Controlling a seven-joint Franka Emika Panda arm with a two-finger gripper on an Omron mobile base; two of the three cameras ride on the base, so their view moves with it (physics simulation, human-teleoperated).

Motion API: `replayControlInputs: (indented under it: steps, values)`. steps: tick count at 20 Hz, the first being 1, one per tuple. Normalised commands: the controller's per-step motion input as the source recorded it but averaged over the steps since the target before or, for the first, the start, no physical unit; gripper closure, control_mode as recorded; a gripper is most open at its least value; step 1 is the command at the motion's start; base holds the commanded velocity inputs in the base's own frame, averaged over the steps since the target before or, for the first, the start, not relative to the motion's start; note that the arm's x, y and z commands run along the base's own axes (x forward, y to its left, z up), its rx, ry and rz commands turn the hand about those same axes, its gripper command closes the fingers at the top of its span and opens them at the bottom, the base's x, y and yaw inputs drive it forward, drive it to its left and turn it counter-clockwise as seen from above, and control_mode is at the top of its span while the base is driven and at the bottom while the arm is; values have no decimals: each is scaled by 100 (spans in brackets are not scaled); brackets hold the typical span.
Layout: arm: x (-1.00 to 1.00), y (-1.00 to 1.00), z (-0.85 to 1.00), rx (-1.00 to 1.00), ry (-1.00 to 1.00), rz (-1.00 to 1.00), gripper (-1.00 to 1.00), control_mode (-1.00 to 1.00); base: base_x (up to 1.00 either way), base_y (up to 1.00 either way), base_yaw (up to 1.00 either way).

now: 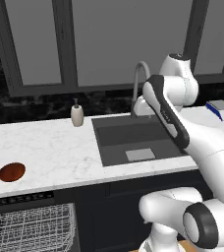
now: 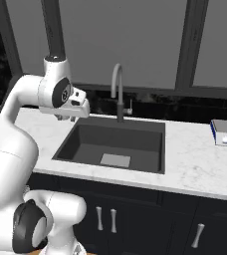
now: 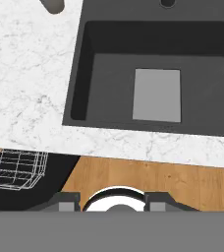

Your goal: Pick up the cup and bowl from the counter, place them in the dishwasher, and close the dishwasher door.

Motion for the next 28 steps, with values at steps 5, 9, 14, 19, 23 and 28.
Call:
replayControlInputs:
  steps: [5,9,14,19,23,28]
  values:
    - [-42,0,0,0,-10,0,-100,-100,0,0,0]
    - [-76,0,0,0,-13,0,-100,-100,0,0,0]
    - [-99,0,3,0,-22,0,-100,-100,0,0,0]
    - [-67,0,11,0,-19,0,-100,-100,0,0,0]
    - [-2,0,3,0,-2,1,-100,100,0,-4,11]
    - [0,0,0,0,0,0,-100,100,-10,-67,56]
